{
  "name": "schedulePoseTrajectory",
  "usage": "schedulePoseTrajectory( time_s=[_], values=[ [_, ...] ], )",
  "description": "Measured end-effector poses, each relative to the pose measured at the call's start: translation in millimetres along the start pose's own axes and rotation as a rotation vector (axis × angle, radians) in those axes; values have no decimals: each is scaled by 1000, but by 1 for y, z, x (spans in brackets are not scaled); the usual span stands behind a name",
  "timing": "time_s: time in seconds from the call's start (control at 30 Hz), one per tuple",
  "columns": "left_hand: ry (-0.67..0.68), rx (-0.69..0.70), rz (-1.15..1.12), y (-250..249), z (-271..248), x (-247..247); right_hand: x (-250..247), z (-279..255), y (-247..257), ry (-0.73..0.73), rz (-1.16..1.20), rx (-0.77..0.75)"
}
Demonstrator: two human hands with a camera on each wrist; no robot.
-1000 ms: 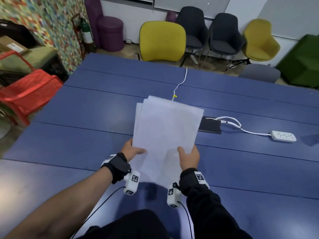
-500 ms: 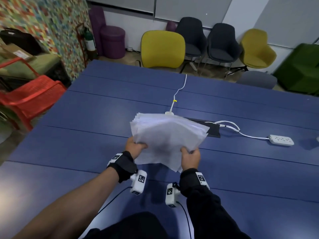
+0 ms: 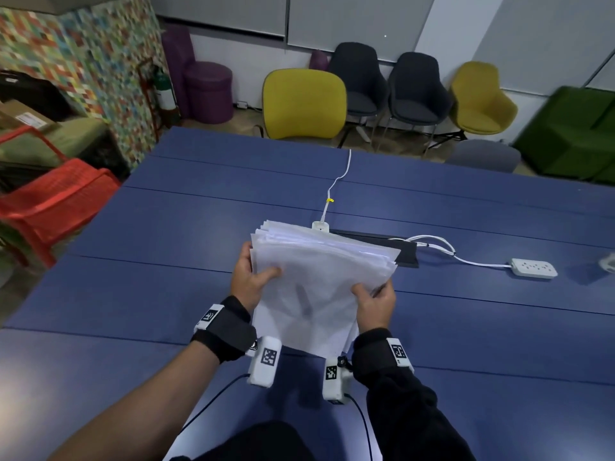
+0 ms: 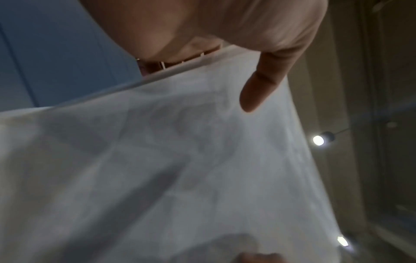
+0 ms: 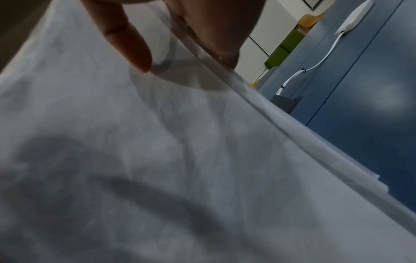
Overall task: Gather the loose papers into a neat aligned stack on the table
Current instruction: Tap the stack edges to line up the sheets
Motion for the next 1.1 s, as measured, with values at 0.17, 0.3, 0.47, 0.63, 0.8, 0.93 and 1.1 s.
schedulePoseTrajectory(
  time_s=[0.17, 0.3, 0.47, 0.63, 0.8, 0.93, 1.1],
  values=[
    [-155, 156, 8, -31, 6, 15, 1, -2, -4, -15, 18, -27],
    [-352, 98, 24, -33, 11, 25, 3, -8, -4, -6, 4, -57],
    [-452, 77, 39, -29, 15, 16, 5, -13, -3, 15, 42, -63],
    [-443, 90, 68, -22, 12, 8, 10, -13, -5, 25, 16, -44],
    [-367, 133, 121, -27, 12, 16, 13, -10, 0, 43, 20, -45],
    [-68, 141, -22, -20, 15, 3, 5, -7, 1, 51, 25, -7],
    [122, -254, 288, 28, 7, -11, 4, -5, 7, 57, 31, 11]
  ],
)
Point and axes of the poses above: each hand's wrist, its own z-axis towards the middle knuckle, its own x-axis out of the palm, y = z × x, the point moved 3 cm from there along z, towards the middle knuckle, and after that the axes turned 15 degrees about y, right-handed, at the moved point
